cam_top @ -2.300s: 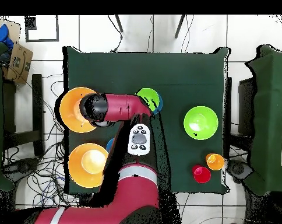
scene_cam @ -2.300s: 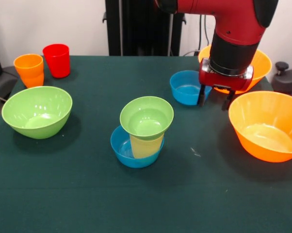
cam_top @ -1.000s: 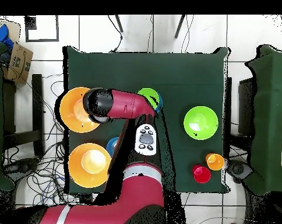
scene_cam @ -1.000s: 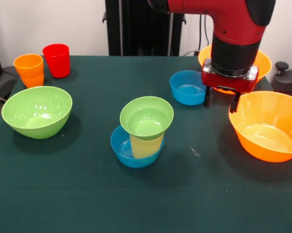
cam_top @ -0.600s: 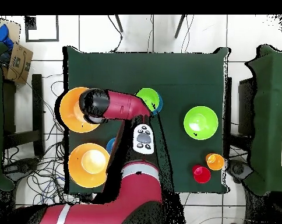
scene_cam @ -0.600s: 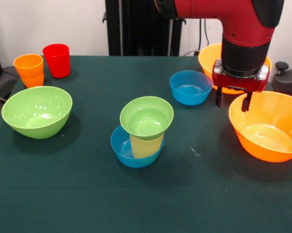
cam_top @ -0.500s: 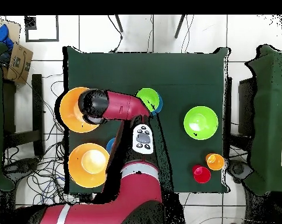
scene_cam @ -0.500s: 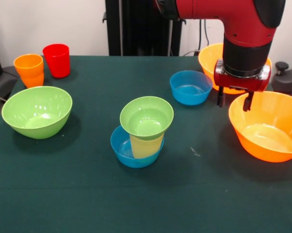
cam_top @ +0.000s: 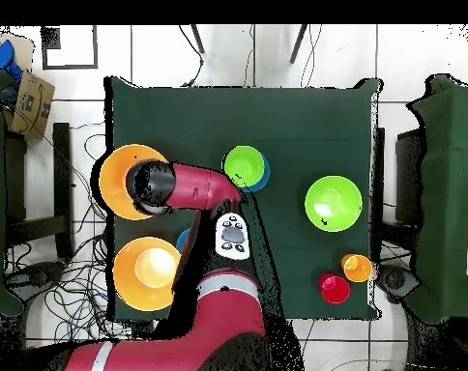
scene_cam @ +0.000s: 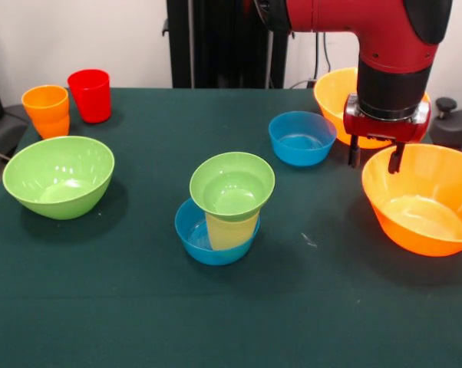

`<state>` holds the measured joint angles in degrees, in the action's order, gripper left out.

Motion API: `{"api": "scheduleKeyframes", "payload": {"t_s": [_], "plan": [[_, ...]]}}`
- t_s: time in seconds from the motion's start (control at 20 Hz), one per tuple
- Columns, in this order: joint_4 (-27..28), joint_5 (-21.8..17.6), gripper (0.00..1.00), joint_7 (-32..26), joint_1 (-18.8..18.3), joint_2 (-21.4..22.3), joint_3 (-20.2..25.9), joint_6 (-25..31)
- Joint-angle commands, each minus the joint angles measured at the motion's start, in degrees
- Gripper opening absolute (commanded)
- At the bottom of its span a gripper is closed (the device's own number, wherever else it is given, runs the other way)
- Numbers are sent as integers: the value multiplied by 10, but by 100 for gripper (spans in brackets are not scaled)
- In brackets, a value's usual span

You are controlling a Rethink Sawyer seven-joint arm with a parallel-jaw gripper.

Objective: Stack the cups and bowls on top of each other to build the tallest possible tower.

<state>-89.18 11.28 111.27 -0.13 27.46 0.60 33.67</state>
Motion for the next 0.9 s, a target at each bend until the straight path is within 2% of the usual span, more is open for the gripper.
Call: {"api": "scheduleKeyframes", "payload": {"t_s": [0.05,0.55,0.9], "plan": [[-70,-29,100,62,11,9,45,-122],[-92,-27,100,73,18,6,46,-214],[-94,-29,100,69,33,2,31,-232]]}}
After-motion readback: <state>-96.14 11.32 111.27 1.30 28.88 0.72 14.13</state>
